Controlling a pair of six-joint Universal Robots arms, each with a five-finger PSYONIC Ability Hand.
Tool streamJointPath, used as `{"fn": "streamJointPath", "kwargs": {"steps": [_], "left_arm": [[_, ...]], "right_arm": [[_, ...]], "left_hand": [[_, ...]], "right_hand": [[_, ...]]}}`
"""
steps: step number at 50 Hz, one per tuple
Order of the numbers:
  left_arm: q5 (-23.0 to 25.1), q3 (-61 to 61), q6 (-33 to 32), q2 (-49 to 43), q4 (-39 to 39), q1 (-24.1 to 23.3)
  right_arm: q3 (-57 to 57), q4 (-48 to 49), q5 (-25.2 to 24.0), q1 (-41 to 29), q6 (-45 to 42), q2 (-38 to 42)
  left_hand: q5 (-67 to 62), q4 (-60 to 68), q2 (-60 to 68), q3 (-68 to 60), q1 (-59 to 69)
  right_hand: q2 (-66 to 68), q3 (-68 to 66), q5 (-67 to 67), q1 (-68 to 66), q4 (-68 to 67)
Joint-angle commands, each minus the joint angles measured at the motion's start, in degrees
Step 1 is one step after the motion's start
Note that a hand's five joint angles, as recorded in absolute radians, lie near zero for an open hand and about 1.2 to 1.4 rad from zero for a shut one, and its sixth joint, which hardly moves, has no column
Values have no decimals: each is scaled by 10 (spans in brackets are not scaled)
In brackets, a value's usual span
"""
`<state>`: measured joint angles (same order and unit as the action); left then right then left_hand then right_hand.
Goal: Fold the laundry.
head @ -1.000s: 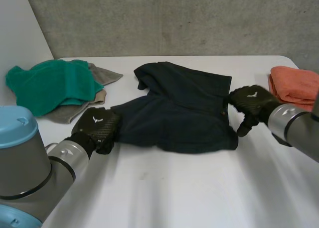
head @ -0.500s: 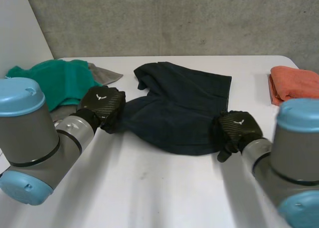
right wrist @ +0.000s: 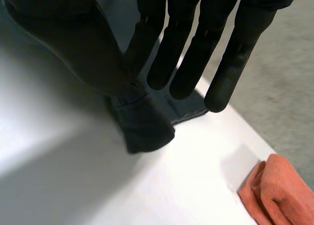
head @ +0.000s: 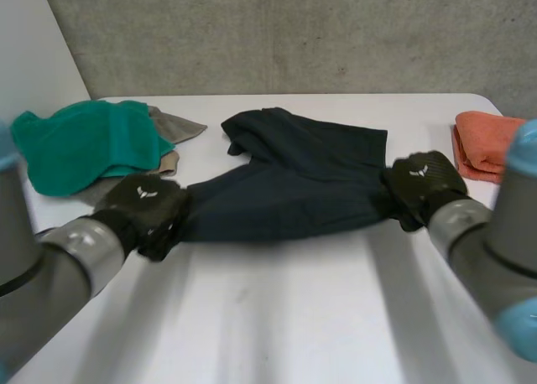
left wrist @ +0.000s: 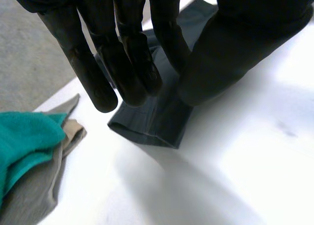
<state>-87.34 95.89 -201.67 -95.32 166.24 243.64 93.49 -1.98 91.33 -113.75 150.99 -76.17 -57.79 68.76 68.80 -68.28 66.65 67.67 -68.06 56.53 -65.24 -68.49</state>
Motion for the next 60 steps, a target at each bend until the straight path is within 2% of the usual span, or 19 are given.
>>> {"fn": "streamJointPath", "kwargs": {"steps": [1,4,6,9,11,16,19,20,21,23,27,28,29,34,40,51,60], "left_arm": [[4,28,-65,89,-161,-12],[6,45,-83,76,-185,-23],[3,48,-88,53,-171,-26],[-12,43,-88,-8,-119,-24],[-21,35,-86,-39,-88,-22],[-54,-6,-74,-116,-3,-22],[-59,-11,-53,-115,7,-24],[-60,-7,-31,-103,12,-26],[-59,-4,-19,-95,14,-29],[-59,6,6,-78,20,-30],[-59,36,55,-49,25,-36],[-57,47,65,-46,27,-40],[-57,54,67,-44,28,-41],[-54,82,74,-42,44,-41],[-47,96,71,-61,103,-39],[-38,72,57,-136,152,-35],[-35,53,53,-171,164,-46]], "right_arm": [[7,-308,-101,42,-161,-90],[12,-331,-132,59,-202,-92],[12,-317,-149,71,-228,-77],[0,-291,-143,71,-222,-24],[-10,-276,-136,68,-199,1],[-60,-221,-114,50,-77,72],[-69,-197,-107,47,-40,83],[-69,-181,-107,47,-25,81],[-68,-172,-108,47,-21,79],[-62,-158,-110,49,-14,71],[-25,-124,-113,52,-3,41],[-9,-110,-113,55,-2,25],[0,-102,-113,56,0,17],[52,-54,-113,72,0,-22],[100,9,-115,79,-3,-24],[148,118,-133,85,-25,21],[142,144,-157,87,-32,55]], "left_hand": [[-122,112,112,-117,134],[-122,112,112,-117,134],[-122,112,112,-117,134],[-122,112,112,-117,134],[-122,112,112,-117,134],[-122,112,112,-117,134],[28,-38,-39,33,-17],[229,-239,-239,234,-218],[313,-322,-323,317,-301],[362,-372,-372,367,-351],[443,-452,-453,448,-431],[448,-458,-458,453,-436],[448,-458,-458,453,-437],[455,-464,-465,460,-443],[456,-466,-467,461,-445],[453,-463,-463,458,-442],[371,-380,-381,376,-359]], "right_hand": [[123,-119,135,-148,-115],[123,-119,135,-148,-115],[123,-119,135,-148,-115],[123,-119,135,-148,-115],[123,-119,135,-148,-115],[123,-119,135,-148,-115],[123,-119,135,-148,-115],[123,-119,135,-148,-115],[123,-119,135,-148,-115],[123,-119,135,-148,-115],[-157,161,-146,133,165],[-268,272,-256,243,276],[-289,293,-277,265,297],[-339,343,-328,315,348],[-398,402,-387,374,406],[-373,377,-362,349,381],[-306,310,-295,282,314]]}}
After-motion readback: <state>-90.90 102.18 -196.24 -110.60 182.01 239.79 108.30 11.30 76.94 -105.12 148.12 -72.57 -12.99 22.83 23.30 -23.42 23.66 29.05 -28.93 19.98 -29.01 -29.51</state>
